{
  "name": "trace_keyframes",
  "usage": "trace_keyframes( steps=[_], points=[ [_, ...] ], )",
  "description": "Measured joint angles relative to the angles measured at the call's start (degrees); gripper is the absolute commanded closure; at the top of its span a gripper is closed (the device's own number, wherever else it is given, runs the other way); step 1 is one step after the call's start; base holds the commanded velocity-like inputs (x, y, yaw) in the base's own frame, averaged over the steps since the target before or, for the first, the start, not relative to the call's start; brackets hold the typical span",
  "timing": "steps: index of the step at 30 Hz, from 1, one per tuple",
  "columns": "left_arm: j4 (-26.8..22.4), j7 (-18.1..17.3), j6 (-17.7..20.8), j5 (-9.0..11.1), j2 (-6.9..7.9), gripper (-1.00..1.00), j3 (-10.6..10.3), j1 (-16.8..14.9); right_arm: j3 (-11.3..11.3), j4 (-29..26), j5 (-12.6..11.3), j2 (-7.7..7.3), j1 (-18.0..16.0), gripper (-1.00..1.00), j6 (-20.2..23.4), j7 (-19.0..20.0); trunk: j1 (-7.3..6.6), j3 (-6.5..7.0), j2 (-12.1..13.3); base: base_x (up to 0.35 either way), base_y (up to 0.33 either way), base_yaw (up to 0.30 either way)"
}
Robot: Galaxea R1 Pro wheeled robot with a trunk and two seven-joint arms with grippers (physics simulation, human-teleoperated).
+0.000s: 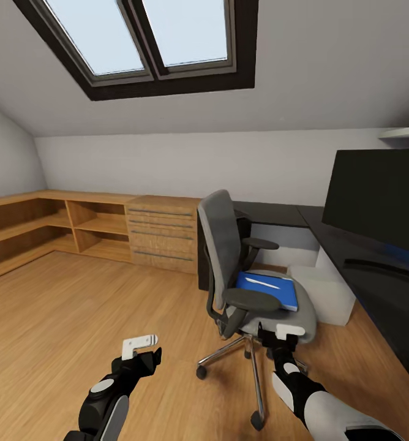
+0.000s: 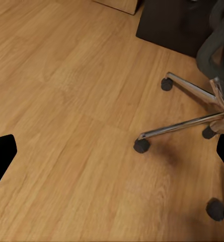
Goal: In the bedroom, organize the workspace by keeping the computer under the desk, ensuring the monitor is on the desk, placing the keyboard on the desk next to the monitor, placing the mouse on the desk next to the keyboard, moving the folder from the swivel chair onto the desk next to the mouse, stacking the notebook on top of the folder with the pen on top of the notebook, and positioning the swivel chair next to the desk.
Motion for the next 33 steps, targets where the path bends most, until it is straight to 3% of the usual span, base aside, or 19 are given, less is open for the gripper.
trace_keyframes(
  steps=[23,28,33],
  points=[
    [-0.1,0.1,-0.1,0.0,0.00,-1.00,0.4,0.0,-0.2,0.0,-0.1,-0.08,0.0,-1.00,0.0,0.2,0.00,1.01,0.0,0.000,0.000,-0.217],
    [-0.6,0.1,-0.1,0.1,-0.12,-1.00,3.6,0.0,-0.2,0.1,-0.2,-0.06,0.0,-1.00,0.0,0.2,0.00,1.04,0.0,0.000,0.000,-0.027],
    [-0.7,0.0,-0.1,0.2,-0.22,-1.00,5.1,0.0,-0.2,0.0,-0.2,-0.08,0.0,-1.00,0.0,0.2,0.00,1.05,0.0,0.000,0.000,-0.005]
  ],
)
